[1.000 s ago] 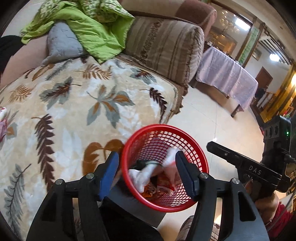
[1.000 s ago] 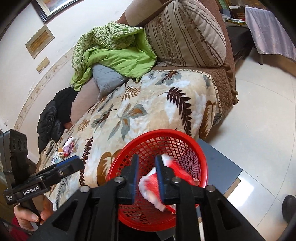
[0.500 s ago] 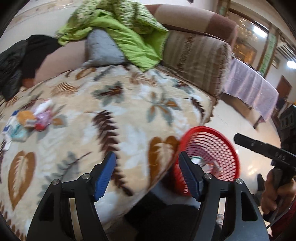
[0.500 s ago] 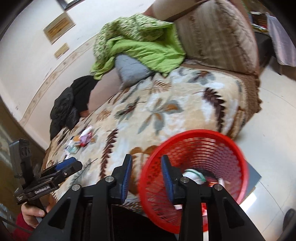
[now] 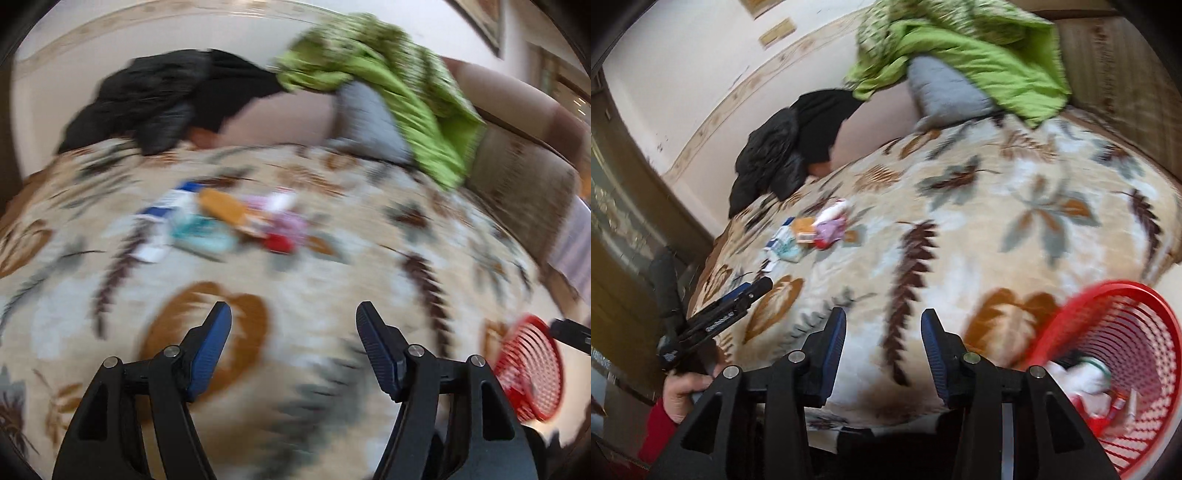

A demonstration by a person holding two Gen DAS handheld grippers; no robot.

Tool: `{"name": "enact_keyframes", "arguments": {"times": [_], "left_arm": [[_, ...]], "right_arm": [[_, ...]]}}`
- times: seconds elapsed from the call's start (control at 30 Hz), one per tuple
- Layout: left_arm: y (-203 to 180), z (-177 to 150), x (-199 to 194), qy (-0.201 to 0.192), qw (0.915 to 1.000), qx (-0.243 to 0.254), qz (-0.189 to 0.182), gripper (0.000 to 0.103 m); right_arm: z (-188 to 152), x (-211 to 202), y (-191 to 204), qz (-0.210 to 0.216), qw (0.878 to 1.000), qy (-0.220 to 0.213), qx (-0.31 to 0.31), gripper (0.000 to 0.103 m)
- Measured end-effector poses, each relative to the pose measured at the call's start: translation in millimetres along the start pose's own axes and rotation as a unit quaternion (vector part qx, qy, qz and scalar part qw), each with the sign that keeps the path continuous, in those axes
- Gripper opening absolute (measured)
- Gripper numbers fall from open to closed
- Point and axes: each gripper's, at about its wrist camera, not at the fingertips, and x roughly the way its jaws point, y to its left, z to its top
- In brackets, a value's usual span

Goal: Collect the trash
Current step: 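Move both open tools back to the trash pile on the bed, then grasp the purple plastic bag with the right tool while the left approaches the teal packet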

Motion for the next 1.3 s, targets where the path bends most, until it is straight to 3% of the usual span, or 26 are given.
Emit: {"name": "enact_keyframes", "arguments": {"times": [0.17, 0.33, 0.67, 0.73, 0.77, 0.93, 1.03, 1.2, 1.3], "left_arm": [[60, 1, 11, -0.005, 0.9971, -0.059, 0.049, 0.069], [92, 3, 24, 0.008, 0.9942, -0.098, 0.044, 0.069], [115, 5, 39, 0.028, 0.9901, -0.133, 0.037, 0.069], [117, 6, 42, 0.028, 0.9896, -0.138, 0.032, 0.069], [118, 7, 44, 0.029, 0.9895, -0.138, 0.032, 0.069], [116, 13, 54, 0.033, 0.9899, -0.135, 0.029, 0.069], [115, 21, 62, 0.032, 0.9887, -0.145, 0.019, 0.069], [108, 33, 92, 0.054, 0.9792, -0.194, -0.024, 0.069], [96, 41, 110, 0.067, 0.9769, -0.201, -0.026, 0.069]], "right_arm": [[33, 60, 50, 0.029, 0.999, 0.024, -0.023, 0.050], [64, 139, 89, 0.035, 0.998, 0.044, -0.021, 0.061], [103, 278, 101, -0.008, 0.996, 0.084, 0.012, 0.061], [104, 297, 95, -0.019, 0.995, 0.101, 0.020, 0.052], [102, 303, 89, -0.012, 0.994, 0.106, 0.034, 0.041], [97, 277, 81, 0.012, 0.996, 0.081, 0.045, 0.035], [86, 235, 80, 0.014, 0.999, 0.033, 0.038, 0.035], [83, 214, 79, 0.017, 0.999, 0.000, 0.028, 0.035], [87, 208, 75, 0.013, 0.999, -0.019, 0.029, 0.035]]}}
